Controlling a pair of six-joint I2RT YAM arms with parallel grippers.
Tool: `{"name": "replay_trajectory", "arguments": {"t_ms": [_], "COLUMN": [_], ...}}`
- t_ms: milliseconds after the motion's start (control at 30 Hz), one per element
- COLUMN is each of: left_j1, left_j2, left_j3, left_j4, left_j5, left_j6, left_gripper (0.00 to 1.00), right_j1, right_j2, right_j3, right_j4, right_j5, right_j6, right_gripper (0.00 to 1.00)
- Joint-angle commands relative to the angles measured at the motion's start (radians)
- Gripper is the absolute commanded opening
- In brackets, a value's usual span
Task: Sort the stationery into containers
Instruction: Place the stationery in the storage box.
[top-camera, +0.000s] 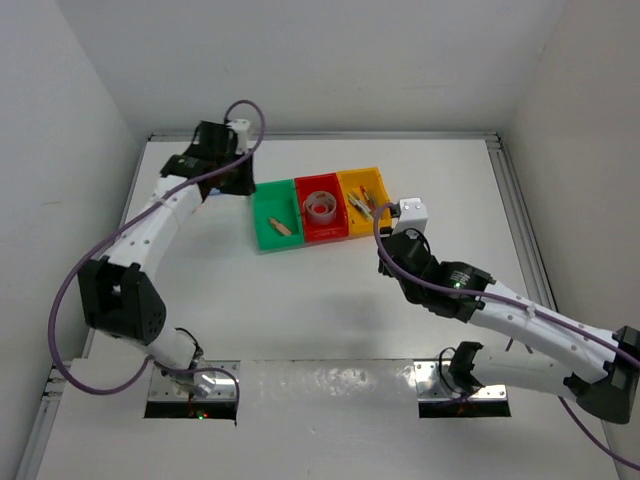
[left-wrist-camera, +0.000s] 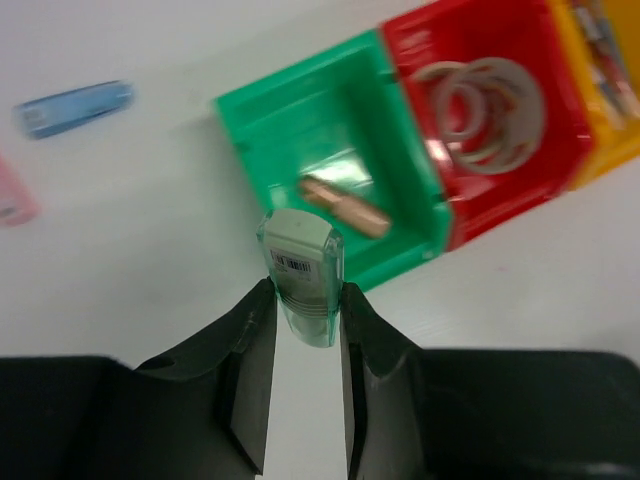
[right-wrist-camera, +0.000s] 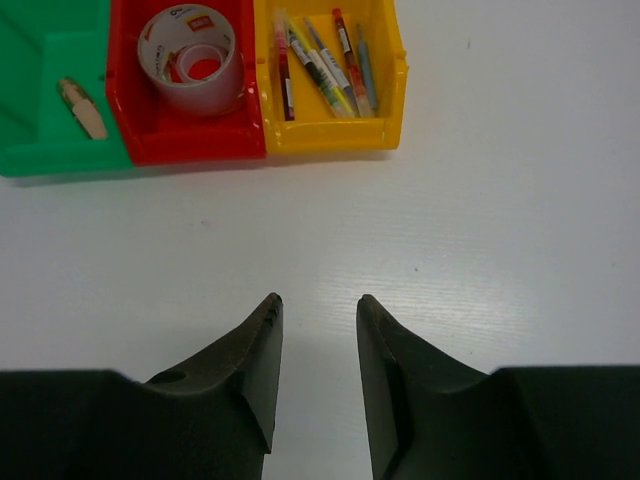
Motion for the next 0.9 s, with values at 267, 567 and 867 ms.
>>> {"name": "replay_trajectory", "arguments": {"t_ms": [267, 567, 867], "left_j1": [-0.148, -0.183, -0.177], "left_j2": [0.329, 0.397, 0.423], "left_j3": [0.118, 0.058, 0.084], "left_j4": [0.081, 0.200, 0.197], "left_j5": [-0.130, -0.191, -0.179], "left_j6": [-0.438, -0.441, -0.443], "left_gripper": [0.00, 0.00, 0.43], "right_j1": [-0.019, -0.023, -0.023], "right_j2": [0.010, 0.018, 0.047], "right_j3": [0.034, 0.063, 0.107], "right_j4": [-0.079, -0.102, -0.134], "right_j5": [0.066, 0.068, 0.077], "right_j6": [0.132, 0.129, 0.100], "right_gripper": [0.35, 0.35, 0.36]}}
